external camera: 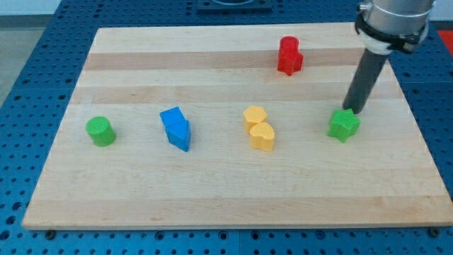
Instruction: Move the green star to the bottom of the yellow heart
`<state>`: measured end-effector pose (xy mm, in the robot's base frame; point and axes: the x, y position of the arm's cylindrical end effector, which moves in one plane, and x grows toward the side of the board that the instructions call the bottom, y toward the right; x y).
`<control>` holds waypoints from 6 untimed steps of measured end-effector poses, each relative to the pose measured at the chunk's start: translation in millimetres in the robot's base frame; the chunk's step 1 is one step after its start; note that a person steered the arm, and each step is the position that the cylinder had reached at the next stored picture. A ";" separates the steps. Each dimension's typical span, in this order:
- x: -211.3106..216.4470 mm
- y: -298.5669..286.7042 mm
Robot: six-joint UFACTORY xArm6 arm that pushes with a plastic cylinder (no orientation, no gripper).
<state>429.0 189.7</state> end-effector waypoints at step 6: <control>67.9 -73.7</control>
<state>496.9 116.1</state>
